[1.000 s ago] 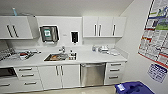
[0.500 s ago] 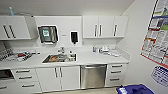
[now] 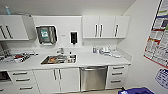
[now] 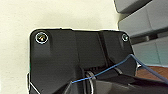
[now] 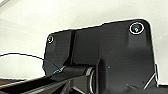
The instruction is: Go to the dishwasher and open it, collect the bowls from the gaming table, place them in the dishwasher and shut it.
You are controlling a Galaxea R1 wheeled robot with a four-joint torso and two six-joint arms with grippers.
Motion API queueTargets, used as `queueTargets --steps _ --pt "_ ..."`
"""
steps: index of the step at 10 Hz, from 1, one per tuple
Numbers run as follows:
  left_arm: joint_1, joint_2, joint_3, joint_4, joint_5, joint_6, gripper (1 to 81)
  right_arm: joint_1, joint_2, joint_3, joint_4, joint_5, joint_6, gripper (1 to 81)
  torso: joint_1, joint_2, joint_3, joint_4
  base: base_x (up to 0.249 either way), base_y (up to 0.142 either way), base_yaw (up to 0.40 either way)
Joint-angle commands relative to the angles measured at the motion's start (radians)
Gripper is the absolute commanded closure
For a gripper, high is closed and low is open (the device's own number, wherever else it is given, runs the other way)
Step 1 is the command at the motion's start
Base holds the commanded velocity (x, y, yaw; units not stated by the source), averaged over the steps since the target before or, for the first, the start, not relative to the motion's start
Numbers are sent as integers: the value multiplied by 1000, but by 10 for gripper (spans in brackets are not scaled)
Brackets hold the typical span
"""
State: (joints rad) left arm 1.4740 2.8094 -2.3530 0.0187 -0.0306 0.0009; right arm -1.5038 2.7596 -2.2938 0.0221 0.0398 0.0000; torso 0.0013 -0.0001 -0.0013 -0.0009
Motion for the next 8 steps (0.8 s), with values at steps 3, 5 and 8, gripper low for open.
queueTargets --steps 3,5,8 --pt "-56 -10 7 7 44 4 10 55 -15 8 9 -51 -3 10 0 0 0 0 125 0 0" --pt "-56 -11 7 7 44 4 10 55 -15 8 7 -51 -3 10 0 0 0 0 125 0 0" --pt "-56 -10 7 7 44 4 10 55 -15 5 7 -51 -3 10 0 0 0 0 125 0 0"
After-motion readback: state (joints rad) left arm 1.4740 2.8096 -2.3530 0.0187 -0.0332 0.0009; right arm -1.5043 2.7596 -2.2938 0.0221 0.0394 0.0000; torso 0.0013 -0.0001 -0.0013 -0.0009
